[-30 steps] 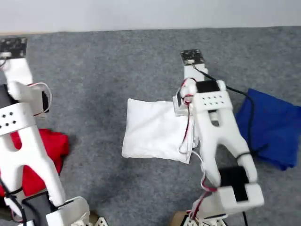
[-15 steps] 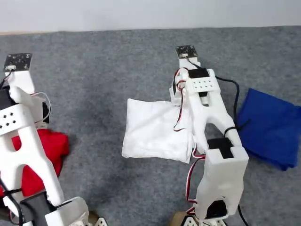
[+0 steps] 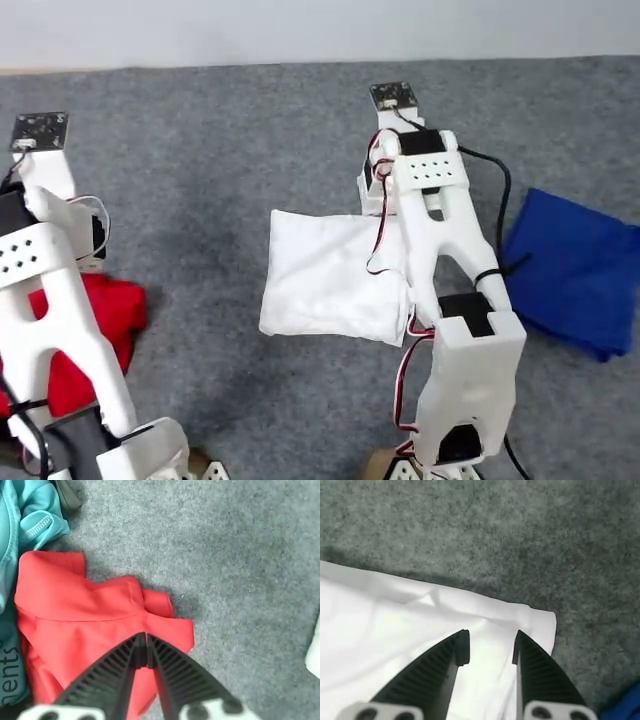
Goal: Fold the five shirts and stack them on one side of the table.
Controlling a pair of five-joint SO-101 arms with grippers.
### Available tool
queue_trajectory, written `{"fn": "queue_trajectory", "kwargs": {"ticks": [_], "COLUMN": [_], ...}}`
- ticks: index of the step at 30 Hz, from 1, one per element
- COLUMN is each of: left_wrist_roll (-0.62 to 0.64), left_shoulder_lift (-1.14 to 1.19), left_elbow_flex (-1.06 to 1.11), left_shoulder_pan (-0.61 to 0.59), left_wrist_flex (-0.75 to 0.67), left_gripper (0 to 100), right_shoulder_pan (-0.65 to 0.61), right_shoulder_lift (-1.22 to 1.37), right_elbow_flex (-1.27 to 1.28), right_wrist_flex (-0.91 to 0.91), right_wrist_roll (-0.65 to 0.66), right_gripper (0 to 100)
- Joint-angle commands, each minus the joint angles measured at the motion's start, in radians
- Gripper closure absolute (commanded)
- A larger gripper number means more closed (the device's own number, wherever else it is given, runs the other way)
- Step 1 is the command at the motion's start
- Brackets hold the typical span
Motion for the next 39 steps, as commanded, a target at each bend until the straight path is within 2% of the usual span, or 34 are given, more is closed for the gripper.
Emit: {"fn": "queue_trajectory", "kwargs": {"ticks": [1, 26, 31, 39], "left_wrist_roll": [-0.006, -0.006, -0.006, -0.006], "left_shoulder_lift": [-0.032, -0.032, -0.032, -0.034], "left_elbow_flex": [-0.004, 0.002, 0.002, 0.002], "left_shoulder_pan": [0.0, 0.0, 0.0, 0.0], "left_wrist_flex": [-0.015, -0.008, -0.006, -0.006], "left_gripper": [99, 99, 99, 99], "right_shoulder_pan": [-0.002, 0.056, 0.061, 0.064], "right_shoulder_lift": [-0.019, 0.094, 0.088, 0.082], "right_elbow_flex": [-0.055, -0.06, -0.084, -0.089], "right_wrist_flex": [0.002, -0.005, -0.004, -0.004], "right_wrist_roll": [-0.003, 0.0, 0.0, 0.02], "right_gripper": [84.2, 84.7, 99.6, 98.8]}}
